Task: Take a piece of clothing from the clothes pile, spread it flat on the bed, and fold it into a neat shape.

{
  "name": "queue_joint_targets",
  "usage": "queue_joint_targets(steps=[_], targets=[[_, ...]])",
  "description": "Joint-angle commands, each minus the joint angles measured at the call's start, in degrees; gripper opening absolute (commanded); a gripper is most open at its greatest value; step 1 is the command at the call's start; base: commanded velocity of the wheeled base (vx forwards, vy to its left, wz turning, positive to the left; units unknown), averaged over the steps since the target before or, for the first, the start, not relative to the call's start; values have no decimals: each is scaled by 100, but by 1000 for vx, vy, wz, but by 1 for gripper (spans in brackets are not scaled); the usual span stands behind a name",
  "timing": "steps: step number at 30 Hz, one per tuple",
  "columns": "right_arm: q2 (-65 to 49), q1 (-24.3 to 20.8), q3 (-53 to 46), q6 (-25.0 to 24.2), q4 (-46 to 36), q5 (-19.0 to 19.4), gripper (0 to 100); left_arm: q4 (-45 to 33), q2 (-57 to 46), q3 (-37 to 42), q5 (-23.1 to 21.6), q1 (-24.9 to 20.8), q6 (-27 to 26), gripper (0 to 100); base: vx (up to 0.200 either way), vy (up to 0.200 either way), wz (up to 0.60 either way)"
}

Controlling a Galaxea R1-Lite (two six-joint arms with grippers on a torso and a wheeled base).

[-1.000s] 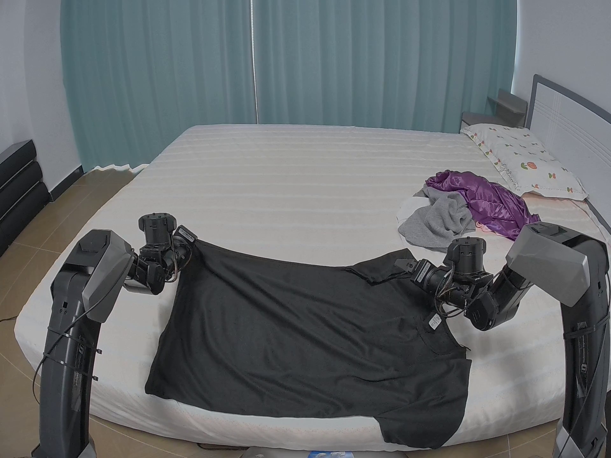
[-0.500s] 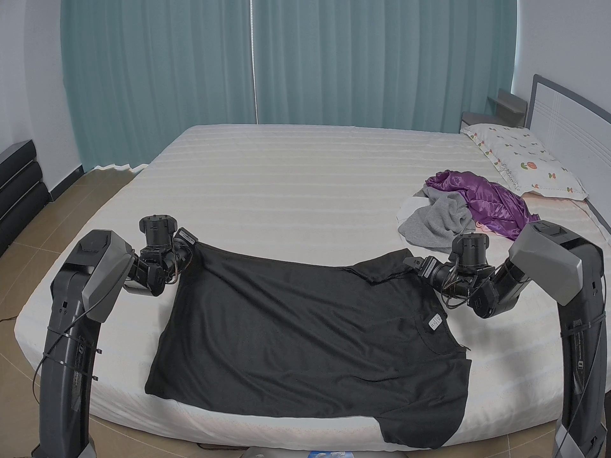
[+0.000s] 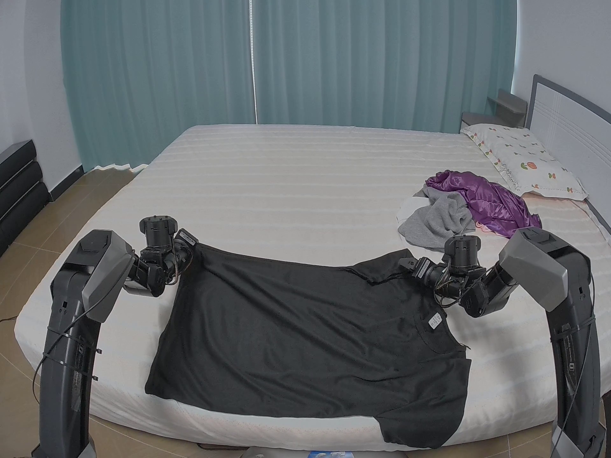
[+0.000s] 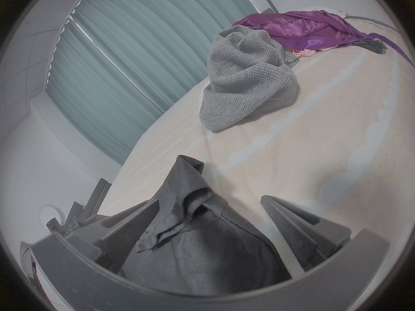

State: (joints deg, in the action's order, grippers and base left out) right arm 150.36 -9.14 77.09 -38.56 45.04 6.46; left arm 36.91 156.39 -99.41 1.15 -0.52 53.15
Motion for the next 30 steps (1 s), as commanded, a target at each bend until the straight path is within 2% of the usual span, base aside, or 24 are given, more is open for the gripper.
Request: queue_joint_targets(steps=[1, 9, 20, 30], targets=[[187, 9, 139, -3, -13, -4, 100, 0, -12, -8, 0, 0, 2, 0, 0, 0, 0], [178, 35, 157, -3, 31, -48, 100, 0, -12, 1, 8, 0, 2, 0, 0, 0, 0], [11, 290, 464, -29, 4, -48, 100, 9, -12, 1, 8, 0, 2, 0, 0, 0, 0], [-51, 202, 271, -90, 57, 22, 100, 0, -12, -8, 8, 0, 2, 0, 0, 0, 0]])
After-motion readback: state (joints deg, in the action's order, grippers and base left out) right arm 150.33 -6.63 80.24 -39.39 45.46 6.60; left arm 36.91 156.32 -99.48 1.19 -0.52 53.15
